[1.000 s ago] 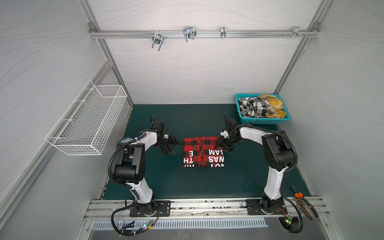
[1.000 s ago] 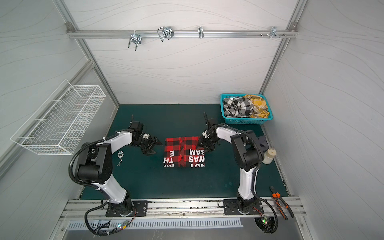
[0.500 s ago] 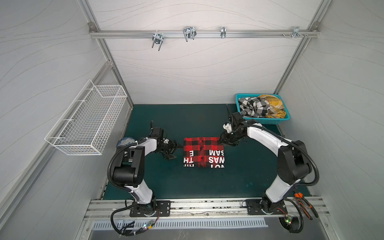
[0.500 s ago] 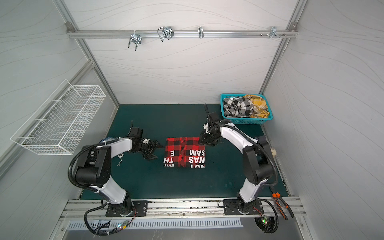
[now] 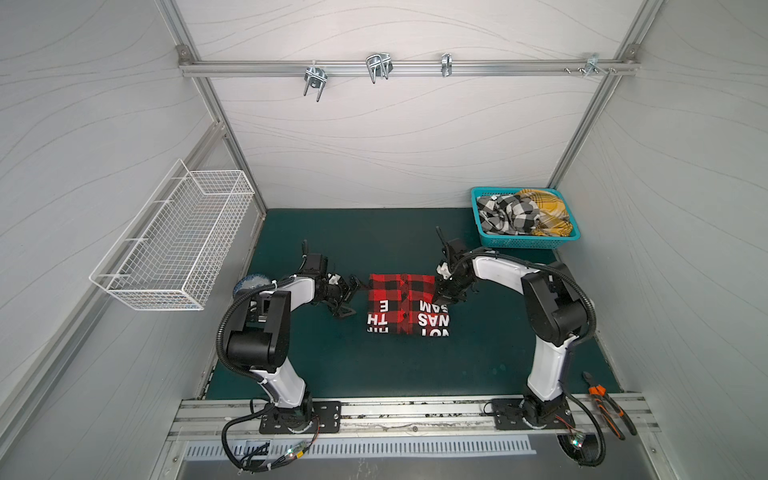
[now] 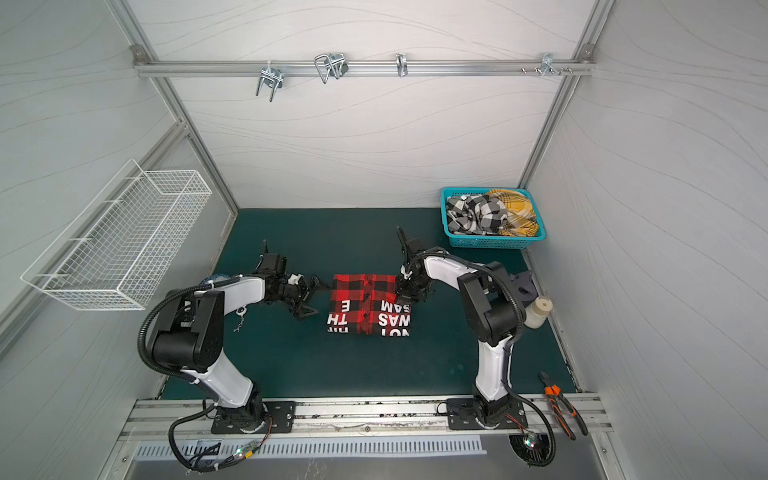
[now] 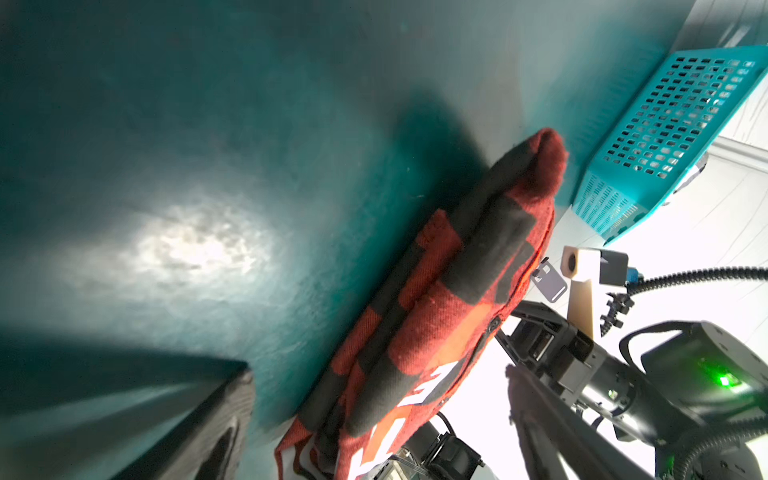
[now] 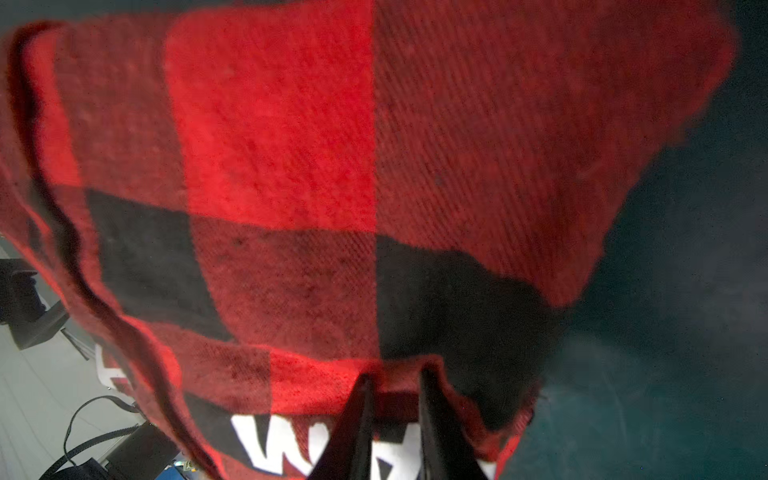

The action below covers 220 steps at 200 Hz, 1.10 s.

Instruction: Fold and stack the long sleeve shirts

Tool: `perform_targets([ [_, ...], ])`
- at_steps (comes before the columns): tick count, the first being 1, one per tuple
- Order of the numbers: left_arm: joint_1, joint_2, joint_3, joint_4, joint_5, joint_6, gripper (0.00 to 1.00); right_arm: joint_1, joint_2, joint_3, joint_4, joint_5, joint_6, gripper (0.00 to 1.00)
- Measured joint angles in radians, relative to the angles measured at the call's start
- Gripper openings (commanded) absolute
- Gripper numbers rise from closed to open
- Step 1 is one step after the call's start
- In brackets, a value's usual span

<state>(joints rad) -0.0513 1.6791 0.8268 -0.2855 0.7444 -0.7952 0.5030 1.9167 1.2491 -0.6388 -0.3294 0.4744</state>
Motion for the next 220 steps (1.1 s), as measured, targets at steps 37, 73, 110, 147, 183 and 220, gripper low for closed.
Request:
perform_targets([
  [37,-0.027,0.019,-0.005,0.06,0.024,-0.035,0.98,-0.032,0.0,-0.036,0.044,-0.042,0.002,0.2],
  [73,-0.09,0.108,0.058,0.098,0.066,-0.068,0.99,-0.061,0.007,-0.05,0.061,-0.103,0.006,0.19],
  [110,-0.128,0.196,0.108,0.145,0.136,-0.101,0.92,-0.067,0.014,-0.05,0.062,-0.127,0.006,0.19],
  [147,-0.143,0.26,0.146,0.171,0.192,-0.126,0.74,-0.074,0.024,-0.047,0.06,-0.151,0.005,0.18],
  [183,-0.206,0.275,0.147,0.269,0.176,-0.128,0.45,-0.076,0.025,-0.046,0.06,-0.157,0.005,0.18],
  [220,-0.236,0.277,0.159,0.235,0.094,-0.101,0.0,-0.076,0.021,-0.046,0.059,-0.158,0.005,0.18],
])
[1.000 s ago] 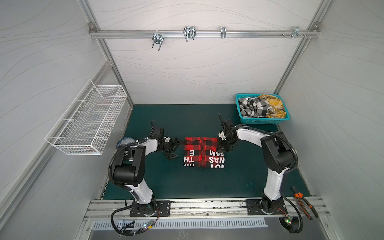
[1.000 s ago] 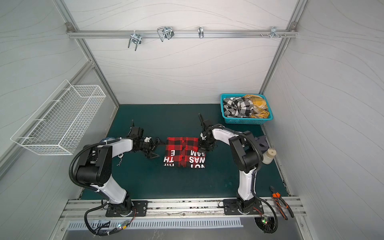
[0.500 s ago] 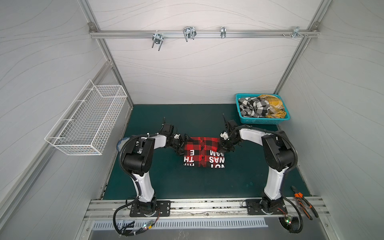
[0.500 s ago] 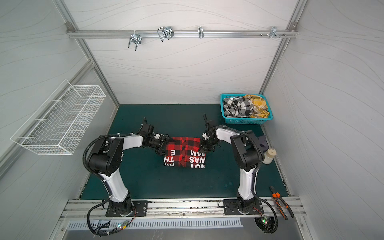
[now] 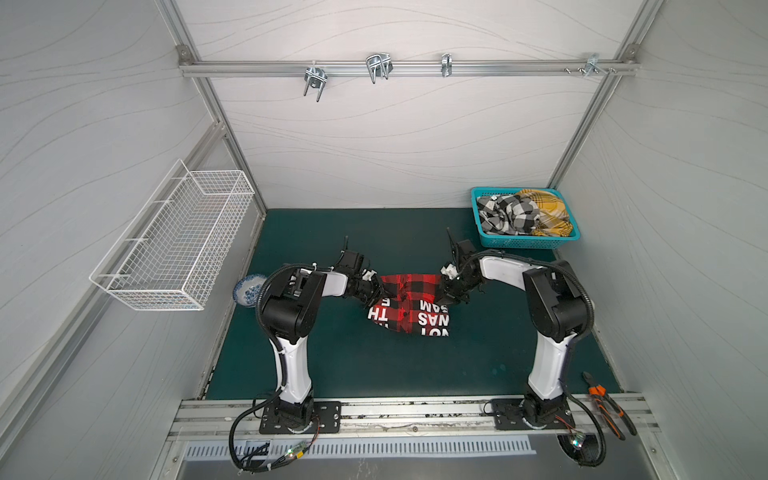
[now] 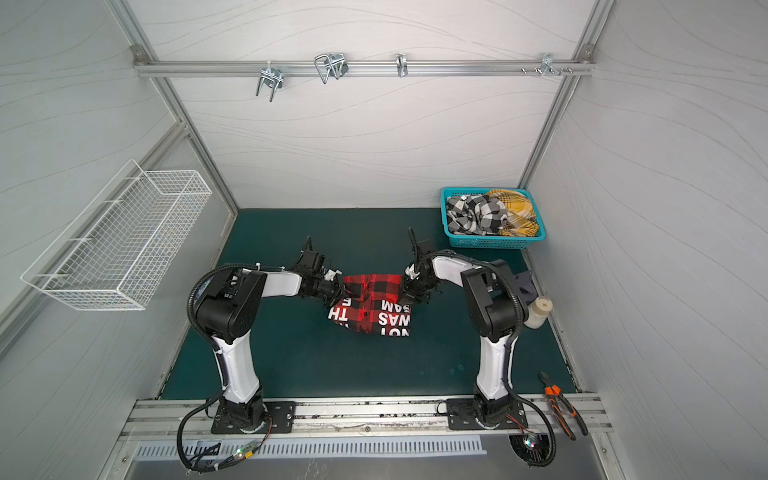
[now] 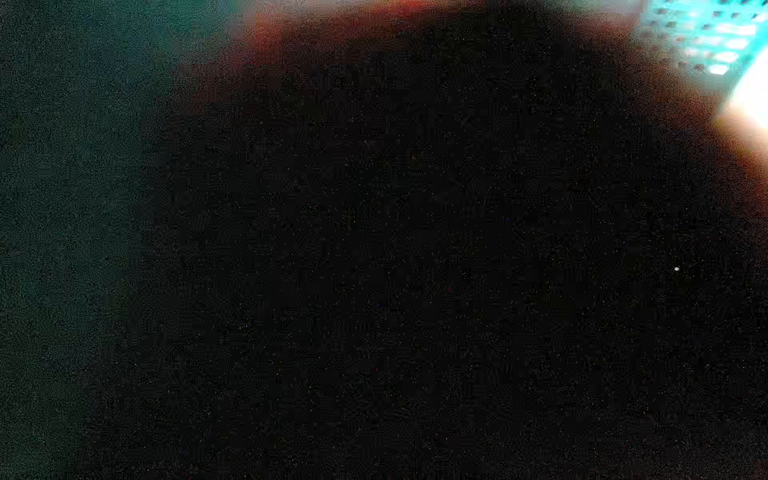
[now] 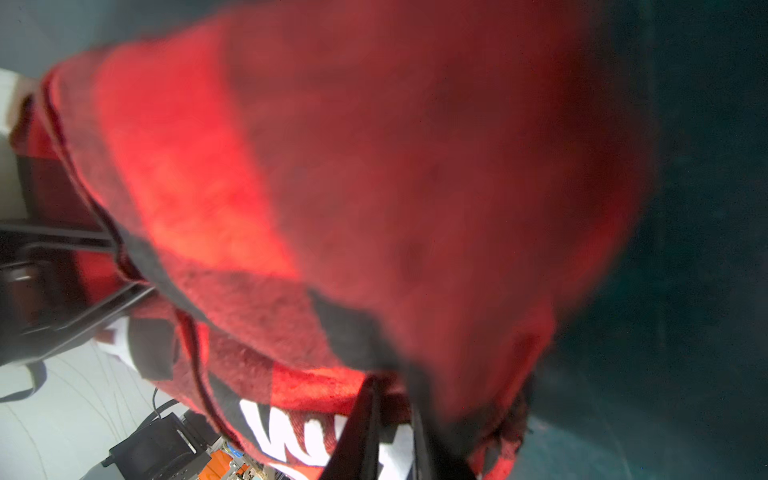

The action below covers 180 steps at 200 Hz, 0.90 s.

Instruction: Fold and stack the long sleeve shirts

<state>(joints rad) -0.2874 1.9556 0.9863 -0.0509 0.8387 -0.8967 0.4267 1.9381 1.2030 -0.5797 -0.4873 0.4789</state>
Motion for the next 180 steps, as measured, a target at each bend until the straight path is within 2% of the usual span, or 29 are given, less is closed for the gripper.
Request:
perform_targets([
  [39,-0.008,-0.006,0.147,-0.216,-0.09,0.079,0.0,0.002,-0.066,-0.008,-0.024,0.043,0.001,0.2],
  [65,0.003,-0.054,0.307,-0.461,-0.252,0.187,0.0,-0.003,-0.228,-0.024,-0.08,0.082,0.004,0.22],
  [87,0.013,-0.135,0.496,-0.708,-0.505,0.294,0.0,-0.015,-0.423,-0.071,-0.109,0.096,0.022,0.22],
  [106,0.004,-0.209,0.666,-0.88,-0.788,0.365,0.0,-0.022,-0.568,-0.136,-0.123,0.104,0.04,0.23],
  [119,-0.013,-0.249,0.774,-0.979,-1.021,0.411,0.0,-0.026,-0.636,-0.182,-0.139,0.11,0.053,0.23],
  [143,-0.083,-0.288,0.841,-1.086,-1.391,0.47,0.0,-0.037,-0.711,-0.27,-0.153,0.113,0.081,0.23],
  [162,-0.15,-0.233,0.83,-1.182,-1.563,0.456,0.0,-0.047,-0.757,-0.341,-0.154,0.112,0.101,0.23],
  [180,-0.214,-0.098,0.822,-1.257,-1.637,0.395,0.0,-0.071,-0.798,-0.392,-0.154,0.104,0.106,0.23],
])
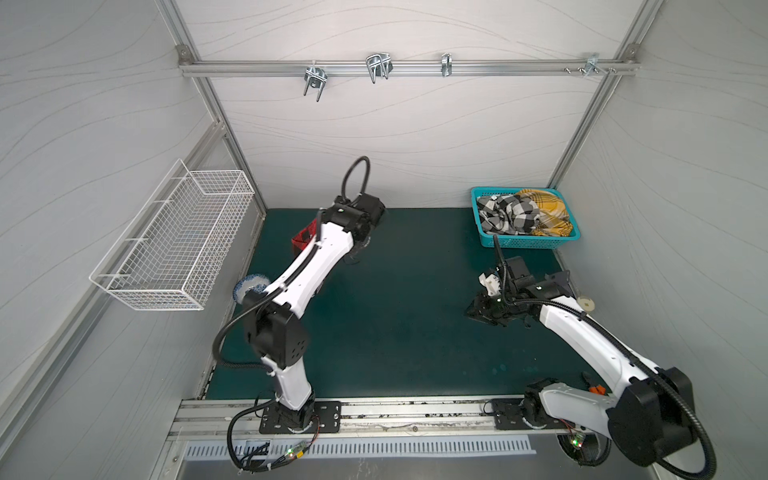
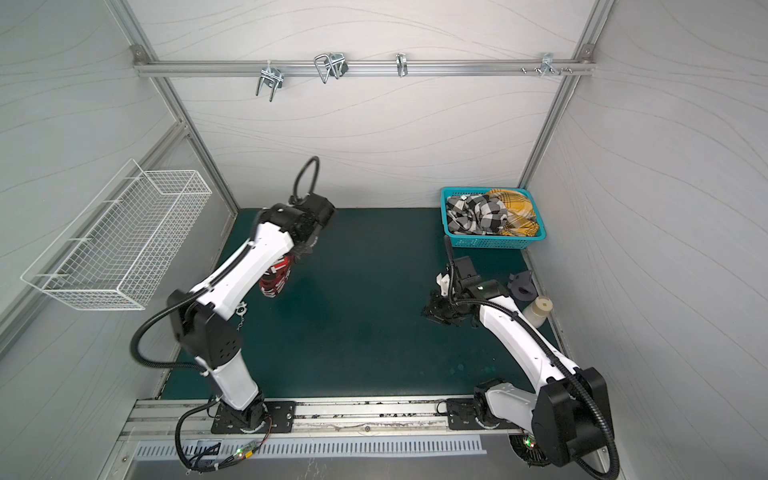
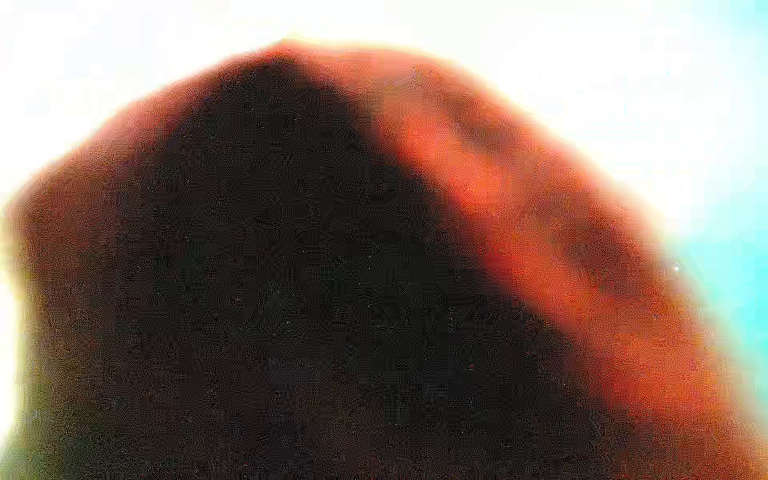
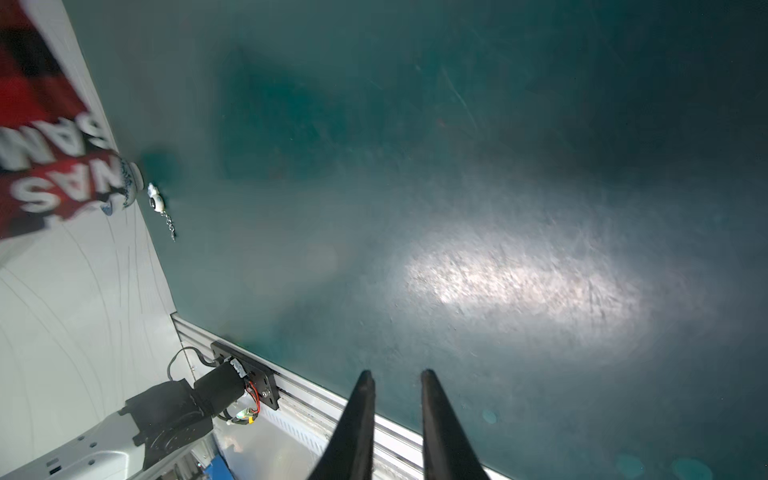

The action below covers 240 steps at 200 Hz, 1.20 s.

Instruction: Fold and stack the long sleeve shirts

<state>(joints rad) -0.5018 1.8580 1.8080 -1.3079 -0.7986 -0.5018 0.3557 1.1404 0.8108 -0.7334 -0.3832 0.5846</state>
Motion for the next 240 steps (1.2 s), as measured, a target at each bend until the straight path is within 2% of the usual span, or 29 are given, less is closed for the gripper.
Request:
perform_targets([
  [13,-0.057,0.129,0.0,-0.031,-0.023,-0.063,0.0,-0.034,-0.032,-0.032,0.002,-0.014,0.0,0.25],
  [17,-0.078,0.171,0.0,-0.042,-0.028,-0.085,0.09,-0.047,-0.044,-0.042,0.002,-0.019,0.0,0.27],
  [28,-0.145,0.287,0.024,-0.069,-0.038,-0.14,0.55,-0.075,-0.074,-0.066,0.001,-0.03,0.003,0.37],
  [42,-0.233,0.417,0.109,-0.126,-0.033,-0.207,0.9,-0.1,-0.12,-0.097,-0.002,-0.041,0.003,0.55],
  [63,-0.379,0.56,0.304,-0.18,0.017,-0.267,0.99,-0.105,-0.208,-0.136,-0.024,-0.04,0.008,0.65],
  [93,-0.536,0.556,0.46,-0.167,0.199,-0.29,0.99,-0.117,-0.35,-0.159,-0.101,-0.013,0.021,0.67],
  [103,-0.551,0.509,0.452,-0.151,0.264,-0.292,0.98,-0.123,-0.373,-0.159,-0.118,-0.012,0.021,0.66],
  [115,-0.527,0.413,0.378,-0.112,0.333,-0.292,0.91,-0.125,-0.381,-0.159,-0.126,-0.021,0.021,0.65],
  [132,-0.399,0.206,0.16,-0.017,0.425,-0.27,0.82,-0.105,-0.332,-0.149,-0.119,-0.05,0.022,0.65],
  [151,-0.105,-0.016,-0.107,0.108,0.548,-0.225,0.67,0.03,-0.185,-0.087,-0.09,-0.041,0.028,0.66],
  [169,0.17,-0.086,-0.268,0.202,0.63,-0.188,0.5,0.178,0.024,0.048,-0.035,-0.035,0.028,0.62],
  [179,0.26,-0.08,-0.325,0.231,0.673,-0.156,0.44,0.232,0.134,0.125,0.008,-0.037,0.028,0.6],
  [193,0.317,-0.051,-0.391,0.272,0.739,-0.128,0.34,0.281,0.281,0.237,0.048,-0.036,0.027,0.59],
  [208,0.325,-0.011,-0.425,0.307,0.802,-0.108,0.23,0.315,0.448,0.384,0.069,-0.023,0.015,0.58],
  [240,0.306,0.027,-0.479,0.406,0.923,-0.097,0.15,0.32,0.691,0.637,0.064,-0.002,-0.02,0.57],
])
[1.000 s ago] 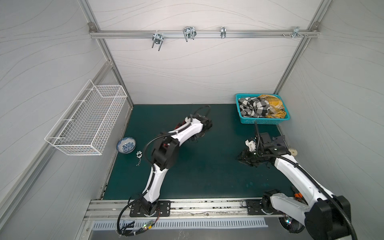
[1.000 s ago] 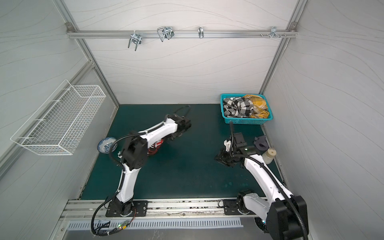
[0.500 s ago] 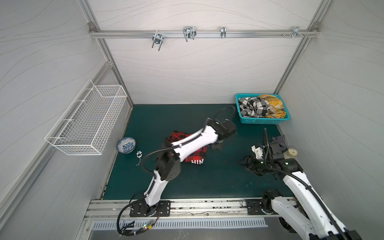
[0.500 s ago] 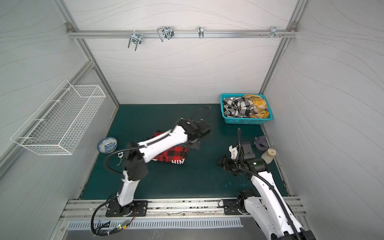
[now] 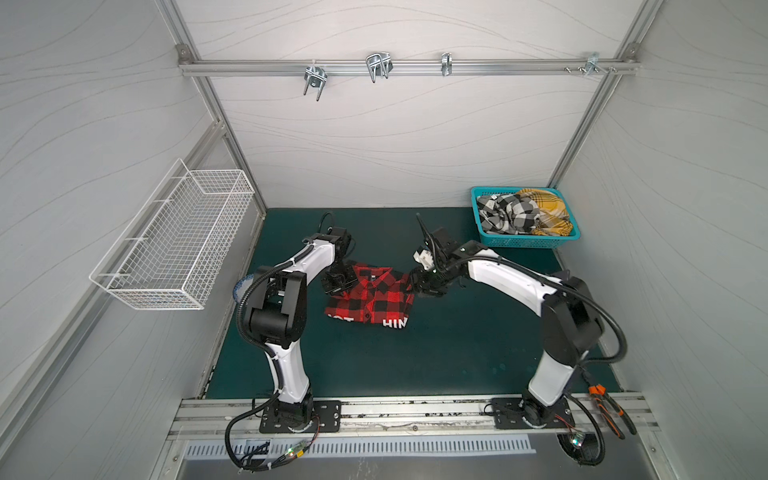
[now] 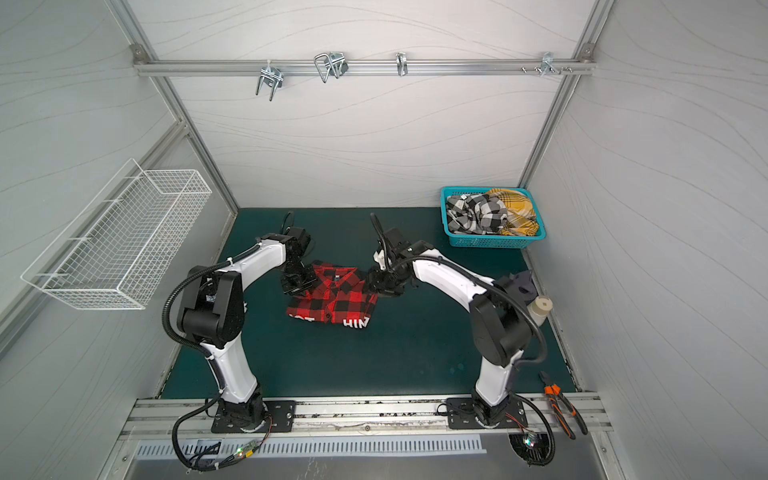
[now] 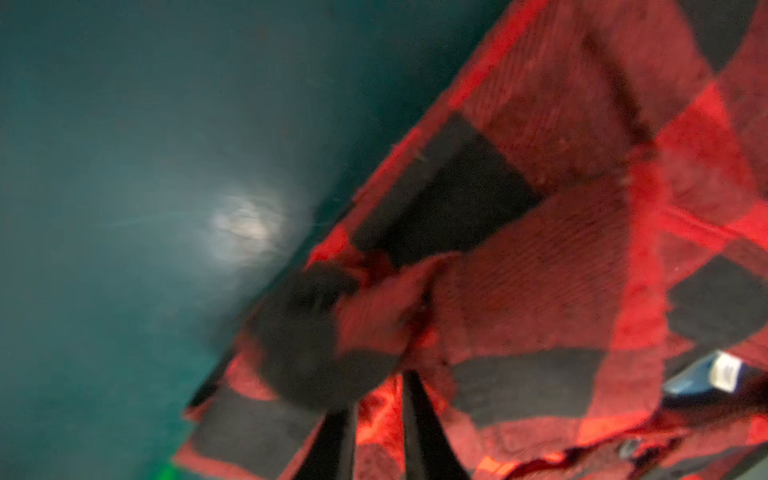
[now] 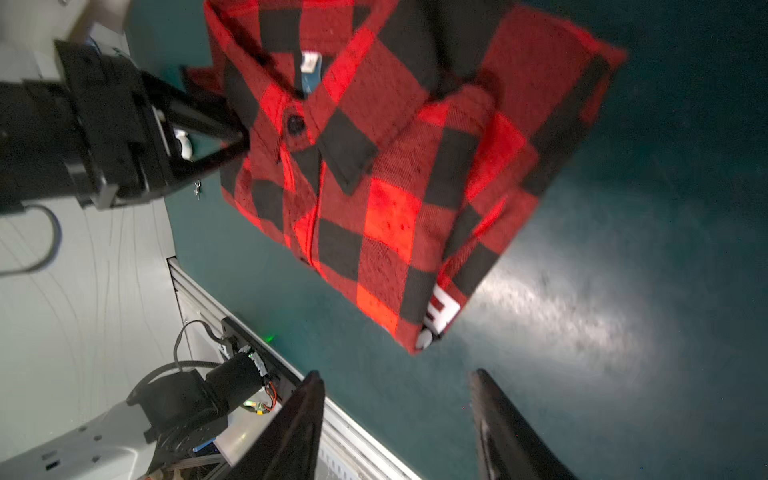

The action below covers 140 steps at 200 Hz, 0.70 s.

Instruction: Fold and stack the long sleeve shirts

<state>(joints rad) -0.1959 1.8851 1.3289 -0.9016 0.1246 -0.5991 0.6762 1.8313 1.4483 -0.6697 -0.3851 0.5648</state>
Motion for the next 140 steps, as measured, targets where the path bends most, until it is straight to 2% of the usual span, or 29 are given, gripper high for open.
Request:
perform_targets([
  [21,-0.025,-0.006,-0.058,0.059,0.043,-0.007,0.15,-0.027,0.099,0.109,-0.027,0.008,-0.024,0.57],
  [44,-0.103,-0.059,-0.166,0.124,0.089,-0.032,0.15,-0.064,0.122,0.126,-0.055,0.013,-0.04,0.58],
  [53,-0.144,-0.09,-0.203,0.138,0.109,-0.042,0.23,-0.081,0.119,0.121,-0.066,0.013,-0.042,0.58],
  [69,-0.212,-0.14,-0.241,0.138,0.142,-0.05,0.47,-0.116,0.112,0.1,-0.072,0.013,-0.045,0.58],
  [80,-0.238,-0.167,-0.243,0.128,0.154,-0.056,0.59,-0.14,0.109,0.088,-0.079,0.008,-0.05,0.58],
  [92,-0.23,-0.196,-0.226,0.097,0.137,-0.047,0.65,-0.166,0.111,0.09,-0.09,-0.008,-0.061,0.55],
  [109,-0.175,-0.222,-0.16,0.058,0.114,-0.028,0.66,-0.193,0.132,0.132,-0.121,-0.022,-0.088,0.5],
  [140,-0.074,-0.21,-0.029,0.037,0.111,0.003,0.7,-0.196,0.222,0.24,-0.131,-0.048,-0.118,0.49],
])
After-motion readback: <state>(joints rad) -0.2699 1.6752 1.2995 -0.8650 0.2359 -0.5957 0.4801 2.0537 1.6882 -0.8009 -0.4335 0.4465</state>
